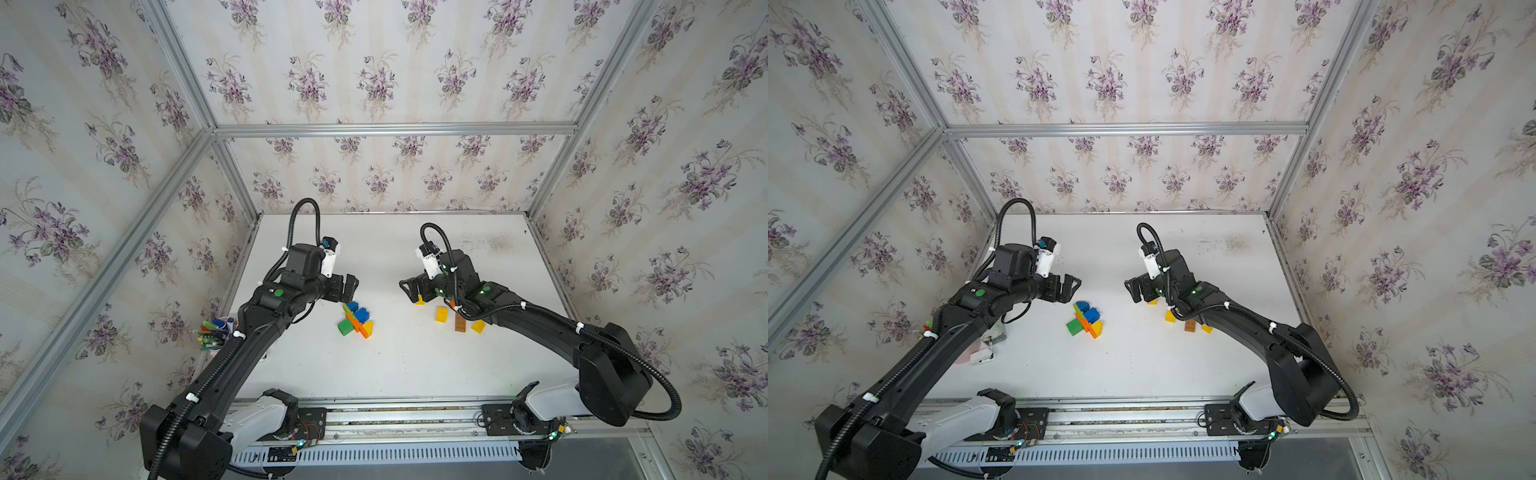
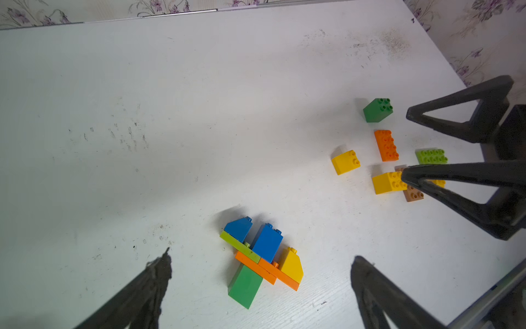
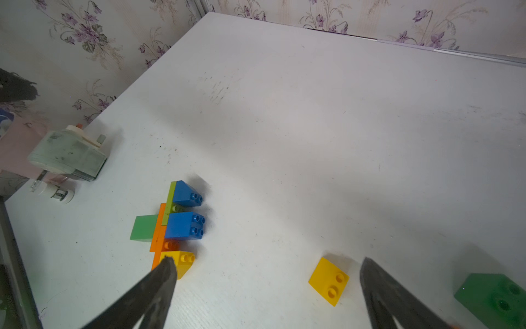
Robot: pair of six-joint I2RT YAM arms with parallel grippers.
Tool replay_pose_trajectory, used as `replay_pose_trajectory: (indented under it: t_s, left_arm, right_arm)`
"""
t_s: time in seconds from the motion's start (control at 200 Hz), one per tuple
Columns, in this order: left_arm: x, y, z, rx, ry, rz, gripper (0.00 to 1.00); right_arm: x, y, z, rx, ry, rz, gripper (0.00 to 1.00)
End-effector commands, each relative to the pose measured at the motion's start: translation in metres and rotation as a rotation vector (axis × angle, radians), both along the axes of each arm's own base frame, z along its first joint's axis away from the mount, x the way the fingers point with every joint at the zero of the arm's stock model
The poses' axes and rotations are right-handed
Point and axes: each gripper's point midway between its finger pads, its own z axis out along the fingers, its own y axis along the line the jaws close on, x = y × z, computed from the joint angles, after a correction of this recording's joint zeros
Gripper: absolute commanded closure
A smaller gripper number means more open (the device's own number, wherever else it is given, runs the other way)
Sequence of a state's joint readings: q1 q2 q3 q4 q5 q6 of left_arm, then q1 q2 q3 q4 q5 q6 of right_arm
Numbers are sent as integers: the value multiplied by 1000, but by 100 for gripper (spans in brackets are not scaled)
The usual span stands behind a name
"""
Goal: Assemble a fork with lego
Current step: Adjust the lego brick at the center of the board, then pick up the lego brick from the center of the board.
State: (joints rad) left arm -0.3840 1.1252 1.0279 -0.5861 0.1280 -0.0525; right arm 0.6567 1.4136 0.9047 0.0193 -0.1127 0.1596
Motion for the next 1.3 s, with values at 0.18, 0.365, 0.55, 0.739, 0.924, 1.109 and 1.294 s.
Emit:
replay_pose_trajectory:
  t_s: [0.18, 0.365, 0.55, 0.739, 0.924, 1.109, 1.294]
  left_arm:
    - [9, -5, -17, 56, -3, 112, 0]
    - [13, -24, -31, -45, 52, 71, 0]
    - [17, -20, -28, -97, 29, 136, 0]
    - [27, -7, -26, -204, 51, 249, 0]
    - [33, -6, -33, -384, 154, 235, 0]
    - [35, -11, -38, -337, 219, 150, 0]
    - [37, -14, -41, -280, 257, 103, 0]
  right_arm:
    - [18, -23, 22, 71, -32, -207, 0]
    - [25, -39, 12, -22, -12, -270, 0]
    - [26, -64, 10, -52, -29, -354, 5]
    - [29, -84, 4, -82, -32, -416, 5]
    - [33, -106, -7, -136, -17, -472, 4]
    - [43, -139, -21, -130, 48, -541, 4]
    - [53, -159, -38, -146, 136, -593, 4]
